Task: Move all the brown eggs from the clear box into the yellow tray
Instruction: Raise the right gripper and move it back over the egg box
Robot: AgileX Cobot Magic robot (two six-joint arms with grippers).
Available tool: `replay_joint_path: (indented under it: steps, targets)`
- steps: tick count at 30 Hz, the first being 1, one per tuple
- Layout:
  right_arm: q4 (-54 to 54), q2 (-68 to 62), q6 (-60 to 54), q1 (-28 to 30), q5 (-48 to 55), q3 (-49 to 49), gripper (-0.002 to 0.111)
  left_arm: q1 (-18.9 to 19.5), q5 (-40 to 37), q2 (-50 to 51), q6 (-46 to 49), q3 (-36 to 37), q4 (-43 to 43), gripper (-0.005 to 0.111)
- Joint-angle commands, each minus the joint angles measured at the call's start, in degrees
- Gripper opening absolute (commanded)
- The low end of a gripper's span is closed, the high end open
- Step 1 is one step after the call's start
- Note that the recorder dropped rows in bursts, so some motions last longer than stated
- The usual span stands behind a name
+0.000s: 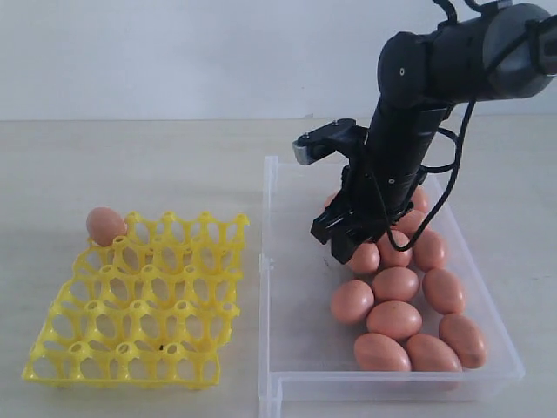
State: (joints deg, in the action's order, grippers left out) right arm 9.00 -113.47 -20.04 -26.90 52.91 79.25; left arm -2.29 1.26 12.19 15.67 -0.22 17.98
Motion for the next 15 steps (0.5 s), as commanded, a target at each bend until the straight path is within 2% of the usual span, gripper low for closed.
replay_joint_path:
  steps: [1, 15]
  targets:
    - [-2.0, -0.07, 2.44, -0.05, -0.94, 0.14, 0.059, -0.29, 0.61, 0.18, 0.3, 0.22, 0.3, 0.004]
    - [-2.0, -4.73, 3.72, -0.05, -1.47, 0.14, 0.059, -0.29, 0.61, 0.18, 0.3, 0.22, 0.3, 0.004]
